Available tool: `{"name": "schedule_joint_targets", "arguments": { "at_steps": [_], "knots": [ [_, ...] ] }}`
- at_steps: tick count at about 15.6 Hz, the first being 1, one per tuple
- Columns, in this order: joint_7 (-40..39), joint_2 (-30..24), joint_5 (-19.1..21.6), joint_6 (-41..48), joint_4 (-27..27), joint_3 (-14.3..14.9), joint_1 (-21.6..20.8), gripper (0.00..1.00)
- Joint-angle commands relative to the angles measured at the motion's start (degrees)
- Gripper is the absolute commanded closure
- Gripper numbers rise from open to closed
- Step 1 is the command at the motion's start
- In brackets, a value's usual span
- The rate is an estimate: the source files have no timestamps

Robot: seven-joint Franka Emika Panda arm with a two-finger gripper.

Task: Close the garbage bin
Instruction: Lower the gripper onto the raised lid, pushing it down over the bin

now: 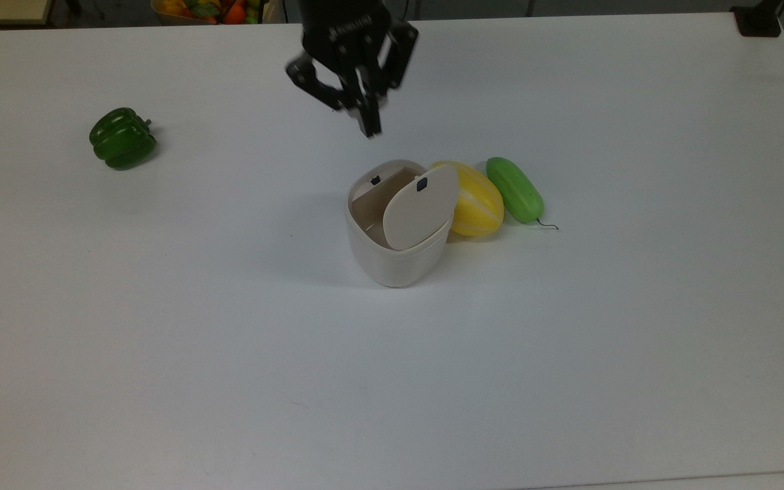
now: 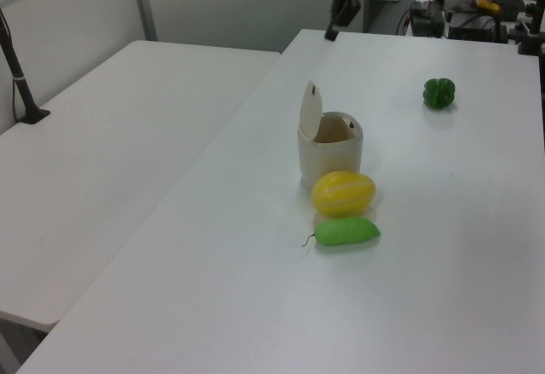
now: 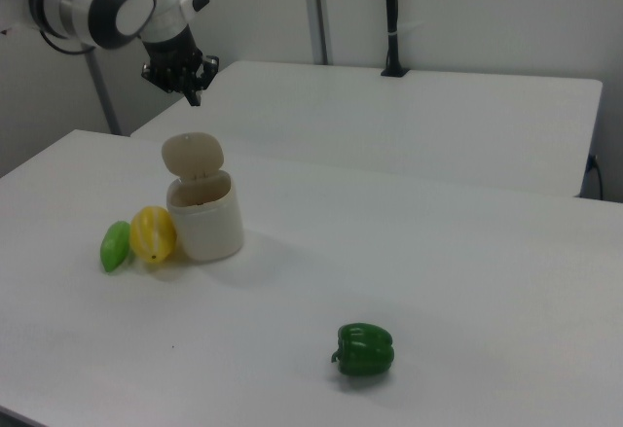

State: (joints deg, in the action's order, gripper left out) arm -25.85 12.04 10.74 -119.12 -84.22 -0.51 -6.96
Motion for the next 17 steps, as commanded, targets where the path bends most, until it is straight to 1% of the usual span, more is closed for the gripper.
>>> {"name": "schedule_joint_targets", "arguments": {
  "at_steps": [1,7,9,12,14,17],
  "knots": [
    [1.68,2.29,0.86,-5.41,0.46,0.07,-1.57,0.92],
    [1.68,6.85,0.33,-6.12,2.13,0.07,-3.67,0.92],
    [1.68,7.73,0.42,-7.70,2.13,0.07,-4.03,0.92],
    [1.34,8.27,-0.02,-7.53,1.96,0.07,-4.20,0.92],
    [0.20,7.92,-0.63,-6.48,1.52,0.07,-4.12,0.92],
    [-2.09,7.74,-0.72,-0.34,1.60,0.07,-3.85,0.92]
  ]
}}
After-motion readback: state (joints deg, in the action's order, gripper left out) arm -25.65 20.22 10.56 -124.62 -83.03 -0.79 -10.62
